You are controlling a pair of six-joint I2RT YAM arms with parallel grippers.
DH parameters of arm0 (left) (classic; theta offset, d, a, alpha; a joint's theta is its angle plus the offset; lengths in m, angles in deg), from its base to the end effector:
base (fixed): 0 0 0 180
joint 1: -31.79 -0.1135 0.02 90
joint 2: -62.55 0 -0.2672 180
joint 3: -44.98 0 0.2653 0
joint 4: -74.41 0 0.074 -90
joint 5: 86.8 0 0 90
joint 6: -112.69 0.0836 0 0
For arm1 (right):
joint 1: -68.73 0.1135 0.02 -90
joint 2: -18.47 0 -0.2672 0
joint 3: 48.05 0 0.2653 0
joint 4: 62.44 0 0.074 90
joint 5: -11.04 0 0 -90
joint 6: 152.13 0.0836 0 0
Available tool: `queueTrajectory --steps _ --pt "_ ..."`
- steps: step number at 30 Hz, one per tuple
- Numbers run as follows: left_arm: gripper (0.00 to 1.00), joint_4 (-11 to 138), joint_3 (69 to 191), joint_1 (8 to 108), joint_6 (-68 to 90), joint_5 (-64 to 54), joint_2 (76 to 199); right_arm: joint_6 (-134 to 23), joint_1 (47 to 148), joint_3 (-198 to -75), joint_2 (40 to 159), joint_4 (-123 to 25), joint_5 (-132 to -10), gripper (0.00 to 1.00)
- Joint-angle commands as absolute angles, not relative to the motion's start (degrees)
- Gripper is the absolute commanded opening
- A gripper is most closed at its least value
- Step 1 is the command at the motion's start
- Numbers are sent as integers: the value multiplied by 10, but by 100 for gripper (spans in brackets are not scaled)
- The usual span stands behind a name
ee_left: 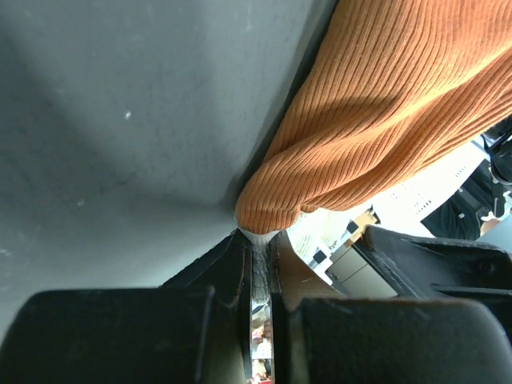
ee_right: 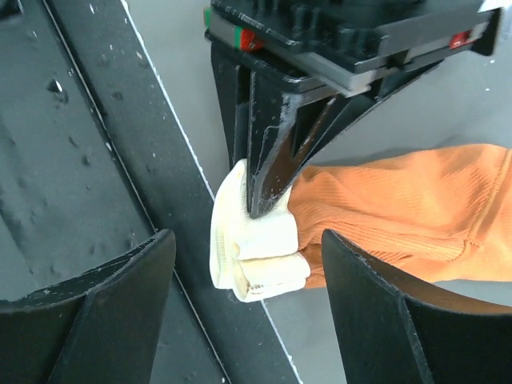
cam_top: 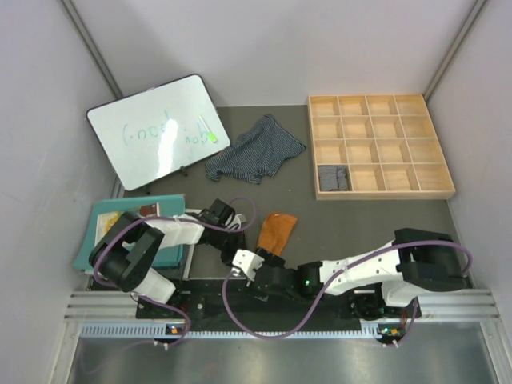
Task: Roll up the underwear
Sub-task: Roll the underwear to the center of the board.
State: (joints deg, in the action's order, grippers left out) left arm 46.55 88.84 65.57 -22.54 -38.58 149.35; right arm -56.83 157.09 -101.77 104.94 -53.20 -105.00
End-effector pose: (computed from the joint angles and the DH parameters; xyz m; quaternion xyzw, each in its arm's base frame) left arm 0.1720 -0.1820 0.0708 0.0327 -0.9225 0.3704 0.1034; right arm 0.0463 0.3363 0.1369 -0.5215 0.7270 0.1483 0.4213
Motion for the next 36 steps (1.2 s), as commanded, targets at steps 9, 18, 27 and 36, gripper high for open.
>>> queueTrajectory --steps 9,18,27,36 --pt "0 419 915 644 -190 -401 1499 -604 1579 -1046 1099 -547 -1027 70" --pt "0 405 919 643 -178 -399 1496 -606 1579 -1055 1134 -537 -1064 37" --pt "0 441 896 643 -202 -410 1469 -596 1576 -1047 1139 -545 -1064 20" --pt "41 462 870 613 -213 -365 1382 -584 1541 -1006 1092 -586 -967 0"
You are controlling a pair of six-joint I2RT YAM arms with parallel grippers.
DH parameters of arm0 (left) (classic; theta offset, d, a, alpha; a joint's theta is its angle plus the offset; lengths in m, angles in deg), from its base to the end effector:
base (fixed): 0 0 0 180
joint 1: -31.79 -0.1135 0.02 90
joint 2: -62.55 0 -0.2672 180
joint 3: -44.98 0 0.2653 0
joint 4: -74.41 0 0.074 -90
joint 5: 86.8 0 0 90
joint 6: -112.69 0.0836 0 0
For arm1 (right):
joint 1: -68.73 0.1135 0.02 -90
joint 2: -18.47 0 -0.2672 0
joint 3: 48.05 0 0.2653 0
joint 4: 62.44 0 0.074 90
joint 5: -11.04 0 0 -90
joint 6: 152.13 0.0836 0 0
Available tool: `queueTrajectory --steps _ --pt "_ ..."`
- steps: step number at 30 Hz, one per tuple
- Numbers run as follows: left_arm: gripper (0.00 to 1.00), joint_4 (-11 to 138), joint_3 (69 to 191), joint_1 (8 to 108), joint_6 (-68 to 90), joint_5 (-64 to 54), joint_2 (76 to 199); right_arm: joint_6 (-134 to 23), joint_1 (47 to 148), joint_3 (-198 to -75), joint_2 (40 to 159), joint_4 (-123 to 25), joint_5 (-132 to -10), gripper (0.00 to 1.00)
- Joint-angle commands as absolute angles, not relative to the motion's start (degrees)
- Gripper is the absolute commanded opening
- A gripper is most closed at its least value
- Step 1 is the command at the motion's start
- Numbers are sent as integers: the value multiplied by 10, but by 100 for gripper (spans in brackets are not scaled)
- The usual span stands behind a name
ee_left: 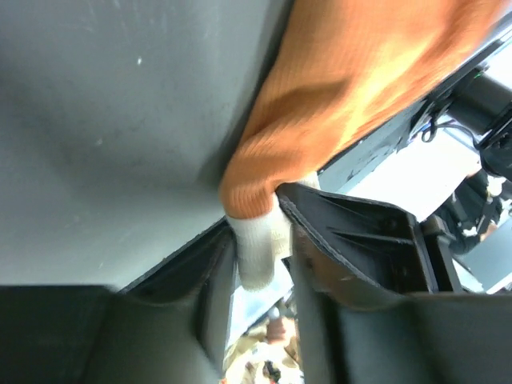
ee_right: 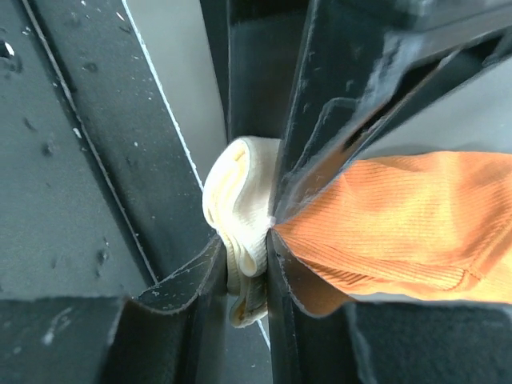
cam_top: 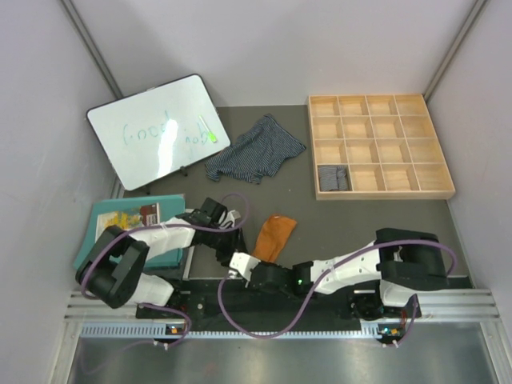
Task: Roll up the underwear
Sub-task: Roll the underwear to the center of the board.
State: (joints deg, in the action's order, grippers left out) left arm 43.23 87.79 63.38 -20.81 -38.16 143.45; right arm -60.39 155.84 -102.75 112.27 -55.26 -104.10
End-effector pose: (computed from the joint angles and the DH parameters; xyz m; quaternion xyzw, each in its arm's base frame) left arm 0.1712 -0.1701 0.0858 0.0323 -0.9219 0.3780 0.0782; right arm 0.0530 0.3448 0.1046 -0.5546 0.7208 0.1101 0.4009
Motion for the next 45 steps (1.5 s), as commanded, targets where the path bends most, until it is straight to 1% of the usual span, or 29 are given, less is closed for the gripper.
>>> queueTrajectory --steps 1,4,8,12,15,18,23,28,31,37,40,42,45 --pt "48 463 868 610 -213 -344 1371 -583 1530 -995 1086 -589 -945 0" --pt "56 467 858 599 -212 -307 1330 -572 1507 -974 1059 -602 -900 0" --pt "57 494 837 596 -211 -257 1294 -561 1481 -965 1044 -606 -843 0" --pt "54 566 816 596 -196 -234 1245 -541 1444 -959 1040 -613 -764 0" --pt "49 605 799 597 -174 -243 1213 -517 1405 -943 1030 -628 -714 0" --pt "47 657 782 597 -162 -271 1199 -487 1355 -924 1019 -649 -659 0" --pt "47 761 738 600 -158 -329 1213 -439 1285 -916 1030 -670 -572 0" --pt "47 788 726 605 -141 -349 1237 -401 1213 -922 1069 -683 -485 0" --pt "47 804 721 610 -134 -348 1250 -386 1187 -933 1094 -677 -443 0" --pt "48 859 715 624 -133 -366 1278 -360 1145 -959 1146 -654 -392 0" --pt "51 866 717 632 -125 -366 1294 -346 1124 -978 1172 -637 -376 0" --pt "53 862 720 639 -116 -355 1309 -344 1114 -992 1184 -624 -369 0" --pt "54 858 730 647 -105 -335 1331 -350 1106 -1003 1202 -604 -362 0"
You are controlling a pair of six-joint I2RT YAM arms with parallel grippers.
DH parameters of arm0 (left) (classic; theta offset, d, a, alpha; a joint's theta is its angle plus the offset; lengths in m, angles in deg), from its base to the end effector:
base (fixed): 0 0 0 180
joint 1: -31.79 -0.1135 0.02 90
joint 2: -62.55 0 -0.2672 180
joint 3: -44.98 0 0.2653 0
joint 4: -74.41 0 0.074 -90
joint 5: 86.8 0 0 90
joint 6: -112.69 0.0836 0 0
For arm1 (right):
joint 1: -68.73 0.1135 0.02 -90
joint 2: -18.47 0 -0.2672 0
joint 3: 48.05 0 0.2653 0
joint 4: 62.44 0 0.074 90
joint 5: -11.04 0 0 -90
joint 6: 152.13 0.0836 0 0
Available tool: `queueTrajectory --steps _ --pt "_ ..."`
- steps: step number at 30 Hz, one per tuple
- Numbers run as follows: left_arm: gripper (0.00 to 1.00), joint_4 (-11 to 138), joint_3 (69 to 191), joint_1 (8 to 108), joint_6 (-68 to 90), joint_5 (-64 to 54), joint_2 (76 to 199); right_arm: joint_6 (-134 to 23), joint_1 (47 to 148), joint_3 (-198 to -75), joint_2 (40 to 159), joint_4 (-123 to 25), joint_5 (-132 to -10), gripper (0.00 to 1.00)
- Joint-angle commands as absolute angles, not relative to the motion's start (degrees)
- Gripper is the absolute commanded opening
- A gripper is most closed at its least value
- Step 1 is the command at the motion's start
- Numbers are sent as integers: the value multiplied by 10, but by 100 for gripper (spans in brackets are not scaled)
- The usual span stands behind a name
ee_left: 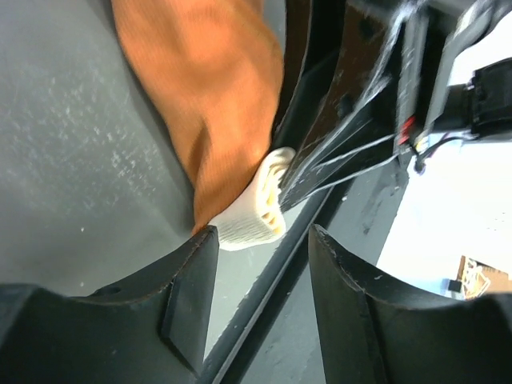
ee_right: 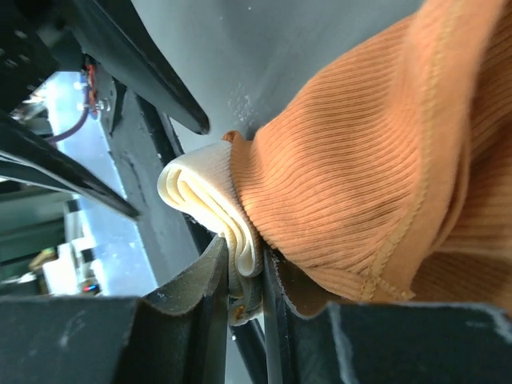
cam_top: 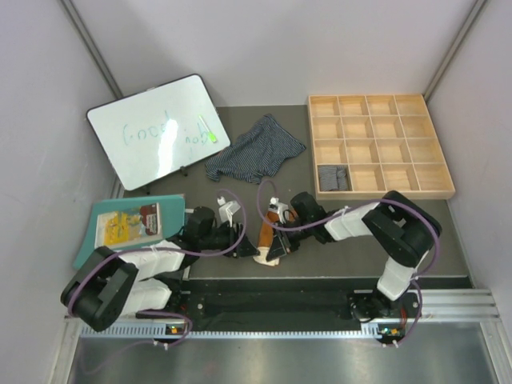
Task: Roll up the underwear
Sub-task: Roll the underwear to the center of the board.
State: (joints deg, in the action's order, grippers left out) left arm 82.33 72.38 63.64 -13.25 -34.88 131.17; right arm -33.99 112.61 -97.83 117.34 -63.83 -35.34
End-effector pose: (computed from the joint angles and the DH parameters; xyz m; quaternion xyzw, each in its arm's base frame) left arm 0.1758 -0.1699 0.1107 0.1251 0.8369 -0.4886 0.2125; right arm 0.1946 0.2672 0.0775 -0.2514 0.8394 0.4772 0.0673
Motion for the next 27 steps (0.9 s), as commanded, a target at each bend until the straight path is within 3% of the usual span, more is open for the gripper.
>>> queueTrajectory --steps 1,12,15,17,21,27 --pt "54 857 735 650 -102 -332 1342 -347 1102 -1003 1207 -604 -360 0" --pt "54 881 761 683 -94 -251 1419 -344 1088 -1015 1238 -602 -340 0" --pt "47 879 773 695 -97 -223 1455 -345 1088 -1016 1234 -598 -343 0" --pt "36 867 781 696 -93 -213 1467 -344 1088 -1015 1226 -596 -350 7" --pt "22 817 792 698 -84 -189 1477 -345 1088 -1015 1187 -569 -377 33" --pt "15 779 798 698 -88 -175 1480 -343 1088 -1007 1080 -500 -437 60"
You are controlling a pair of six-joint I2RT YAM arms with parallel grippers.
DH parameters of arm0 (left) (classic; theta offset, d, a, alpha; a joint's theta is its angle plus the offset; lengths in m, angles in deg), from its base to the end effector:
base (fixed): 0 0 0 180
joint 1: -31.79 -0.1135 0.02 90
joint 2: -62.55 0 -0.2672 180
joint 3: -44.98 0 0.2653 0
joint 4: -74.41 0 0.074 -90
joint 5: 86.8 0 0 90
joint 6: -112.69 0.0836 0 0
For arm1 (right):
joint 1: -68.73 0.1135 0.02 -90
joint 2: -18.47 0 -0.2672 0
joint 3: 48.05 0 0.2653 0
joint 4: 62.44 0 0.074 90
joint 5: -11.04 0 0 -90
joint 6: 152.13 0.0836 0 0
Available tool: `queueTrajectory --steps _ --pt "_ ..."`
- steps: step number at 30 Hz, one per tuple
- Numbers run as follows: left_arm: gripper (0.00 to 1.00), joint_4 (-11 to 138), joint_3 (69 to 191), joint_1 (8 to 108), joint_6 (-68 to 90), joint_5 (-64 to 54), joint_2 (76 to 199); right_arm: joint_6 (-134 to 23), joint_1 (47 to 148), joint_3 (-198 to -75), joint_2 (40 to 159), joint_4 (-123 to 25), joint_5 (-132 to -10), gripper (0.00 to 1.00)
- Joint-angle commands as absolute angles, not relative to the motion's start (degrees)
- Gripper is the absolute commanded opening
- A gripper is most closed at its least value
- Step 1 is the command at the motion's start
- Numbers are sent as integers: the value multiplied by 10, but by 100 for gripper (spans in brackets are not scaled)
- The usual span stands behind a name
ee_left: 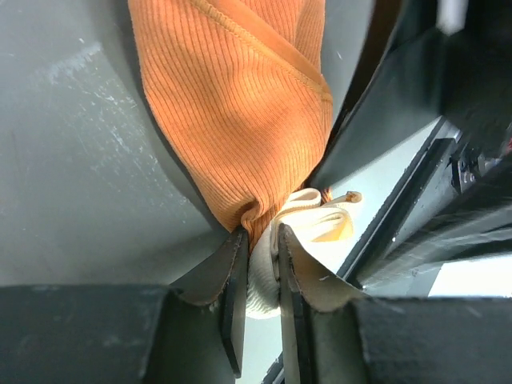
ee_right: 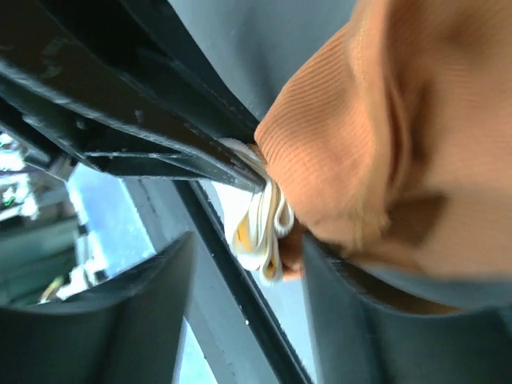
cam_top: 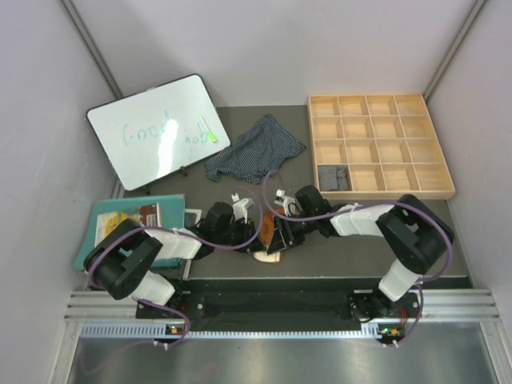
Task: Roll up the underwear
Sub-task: Roll the underwear to the center of the board.
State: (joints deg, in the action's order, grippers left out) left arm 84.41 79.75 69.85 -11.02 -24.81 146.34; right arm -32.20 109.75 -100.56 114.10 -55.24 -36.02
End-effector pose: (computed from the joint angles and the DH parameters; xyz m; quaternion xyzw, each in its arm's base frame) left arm 0.1962 -0.2035 0.0858 0.1373 0.8712 -0.4217 0.2103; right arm 0.2087 0.2571 0.0940 -0.2082 0.8593 0.4637 0.0574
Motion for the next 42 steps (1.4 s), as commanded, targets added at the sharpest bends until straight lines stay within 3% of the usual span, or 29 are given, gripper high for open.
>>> queueTrajectory --steps 1,5,15,25,28,29,31,33,34,35,37,42 --pt "14 779 798 699 -89 -175 1480 -342 1088 -1002 1054 -495 -453 62" --pt "13 778 798 702 -98 -172 1473 -309 1087 -986 1017 -445 -512 68" --pt "12 784 802 706 -113 -166 1481 -242 1089 -923 1030 -570 -483 66" --pt "11 791 802 711 -136 -160 1472 -231 1135 -940 1090 -575 -510 63" --pt "11 791 803 712 -139 -160 1473 -233 1143 -951 1107 -563 -515 58" --pt "11 787 806 712 -137 -158 1472 -233 1143 -954 1112 -547 -521 49" --pt "19 777 811 712 -133 -150 1469 -233 1143 -964 1120 -527 -543 38" --pt "32 758 819 712 -131 -146 1460 -229 1143 -969 1132 -506 -561 19" --pt "43 750 821 712 -130 -139 1453 -228 1142 -970 1135 -498 -569 5" --pt "48 735 826 712 -128 -135 1435 -225 1142 -970 1138 -495 -576 1" --pt "61 721 829 712 -127 -122 1416 -223 1136 -967 1140 -495 -585 0" --pt "66 701 824 712 -126 -115 1368 -232 1116 -958 1149 -498 -570 0"
